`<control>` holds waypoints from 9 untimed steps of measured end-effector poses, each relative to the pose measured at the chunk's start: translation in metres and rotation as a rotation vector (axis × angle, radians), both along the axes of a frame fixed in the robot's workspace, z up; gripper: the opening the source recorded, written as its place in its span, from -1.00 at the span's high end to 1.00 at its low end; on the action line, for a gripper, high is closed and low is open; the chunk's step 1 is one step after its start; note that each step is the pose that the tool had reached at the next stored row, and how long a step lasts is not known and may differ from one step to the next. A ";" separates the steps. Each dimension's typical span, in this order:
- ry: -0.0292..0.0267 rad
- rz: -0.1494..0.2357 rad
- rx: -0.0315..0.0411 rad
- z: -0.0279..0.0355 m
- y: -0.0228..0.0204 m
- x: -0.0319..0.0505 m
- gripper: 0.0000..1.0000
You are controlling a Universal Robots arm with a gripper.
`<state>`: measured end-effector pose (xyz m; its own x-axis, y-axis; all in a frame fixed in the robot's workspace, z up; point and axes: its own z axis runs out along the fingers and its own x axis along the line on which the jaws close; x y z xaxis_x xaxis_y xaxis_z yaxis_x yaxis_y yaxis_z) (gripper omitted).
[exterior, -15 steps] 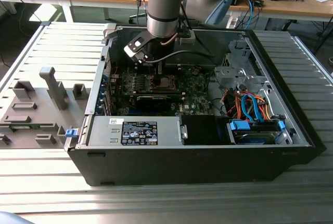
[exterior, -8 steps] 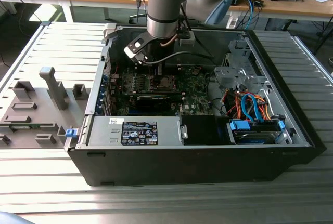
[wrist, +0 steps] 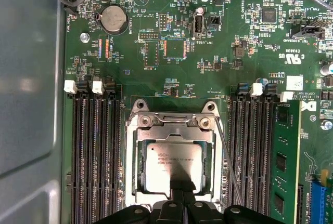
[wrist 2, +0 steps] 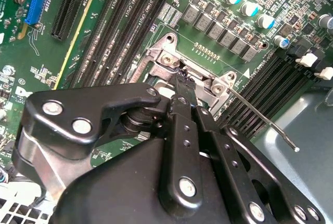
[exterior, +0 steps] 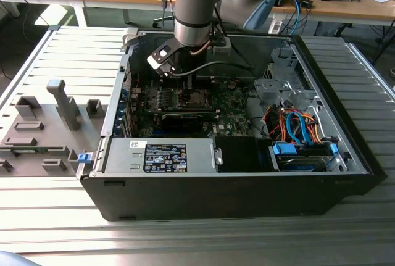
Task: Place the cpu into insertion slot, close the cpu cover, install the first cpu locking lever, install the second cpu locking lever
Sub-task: 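Close the cpu cover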
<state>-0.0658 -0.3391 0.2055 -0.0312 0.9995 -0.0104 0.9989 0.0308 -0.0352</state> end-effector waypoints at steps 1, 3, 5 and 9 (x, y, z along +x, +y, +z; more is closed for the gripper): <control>-0.0005 0.000 0.0000 0.0007 0.0001 0.0005 0.79; 0.0003 0.000 -0.0013 0.0026 -0.0001 0.0043 0.79; 0.0004 0.000 -0.0014 0.0036 -0.0001 0.0067 0.79; 0.0003 0.000 -0.0011 0.0070 0.0000 0.0097 0.79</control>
